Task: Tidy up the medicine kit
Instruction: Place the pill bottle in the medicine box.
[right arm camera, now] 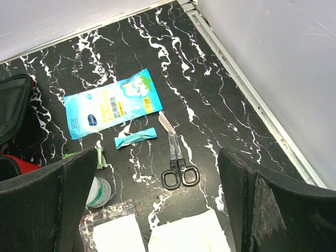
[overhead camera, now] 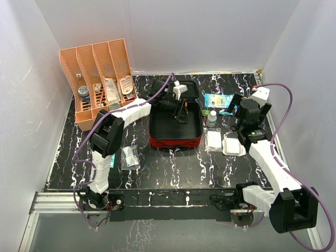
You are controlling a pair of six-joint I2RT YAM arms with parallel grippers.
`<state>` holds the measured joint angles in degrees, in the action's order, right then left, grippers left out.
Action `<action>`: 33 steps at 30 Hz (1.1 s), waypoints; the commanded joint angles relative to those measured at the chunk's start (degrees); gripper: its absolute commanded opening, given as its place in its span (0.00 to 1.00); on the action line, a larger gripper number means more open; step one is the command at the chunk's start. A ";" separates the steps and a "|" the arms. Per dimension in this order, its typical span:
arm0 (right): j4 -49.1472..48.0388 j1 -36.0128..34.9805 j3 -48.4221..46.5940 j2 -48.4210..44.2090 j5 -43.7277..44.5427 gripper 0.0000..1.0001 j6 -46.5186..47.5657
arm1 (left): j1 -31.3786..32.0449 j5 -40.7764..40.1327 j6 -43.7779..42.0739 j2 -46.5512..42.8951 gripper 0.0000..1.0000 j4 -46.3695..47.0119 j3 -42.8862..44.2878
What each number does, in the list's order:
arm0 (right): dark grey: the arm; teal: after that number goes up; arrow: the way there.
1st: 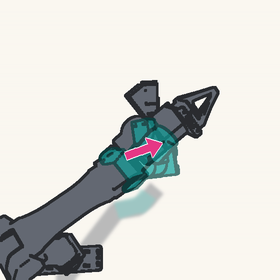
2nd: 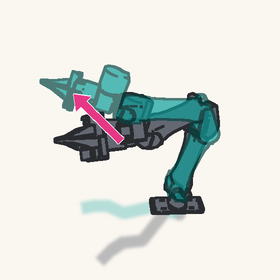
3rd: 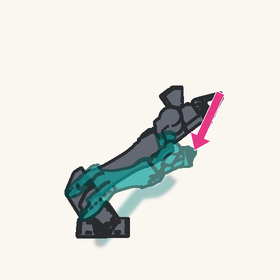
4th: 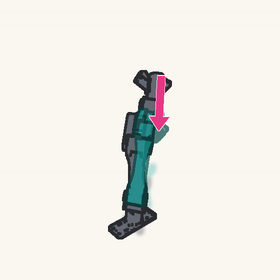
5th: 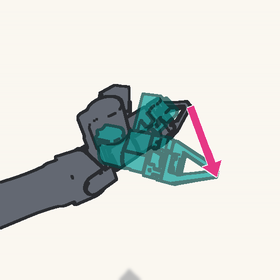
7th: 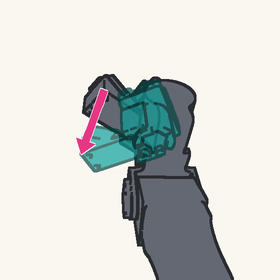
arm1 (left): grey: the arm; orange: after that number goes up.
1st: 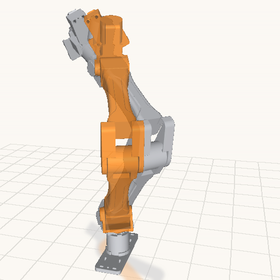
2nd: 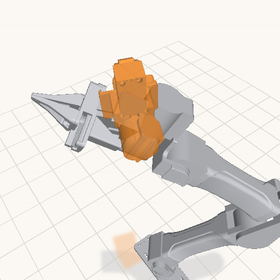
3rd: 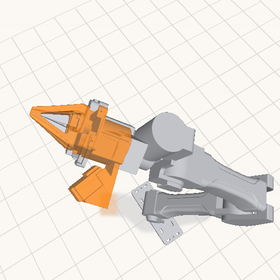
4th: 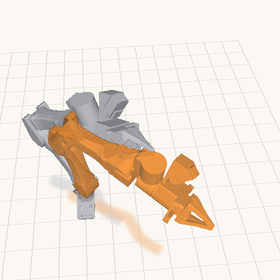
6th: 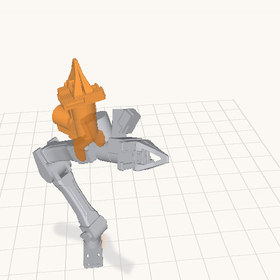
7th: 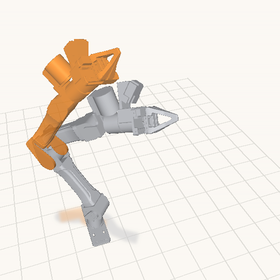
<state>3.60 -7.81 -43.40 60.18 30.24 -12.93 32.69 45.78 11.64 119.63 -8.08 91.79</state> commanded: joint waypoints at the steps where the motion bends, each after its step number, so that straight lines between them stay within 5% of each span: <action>1: 1.32 -0.14 -1.33 -2.03 2.17 0.98 -0.93 | 3.49 6.14 4.15 1.96 0.00 1.78 3.10; 16: 0.72 -0.10 0.05 -3.02 -0.84 0.98 0.85 | 5.02 2.18 5.34 13.75 0.00 1.67 13.80; 22: -0.65 -0.10 0.65 -2.40 -1.89 0.98 2.49 | 5.43 2.06 5.46 15.29 0.35 1.34 15.81; 33: -1.57 -0.09 2.15 -2.20 -2.73 0.98 2.00 | 5.81 4.31 6.02 13.35 0.58 0.78 12.78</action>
<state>5.85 -7.81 -41.36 58.54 27.81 -10.81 37.85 46.78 16.53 135.72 -6.90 104.68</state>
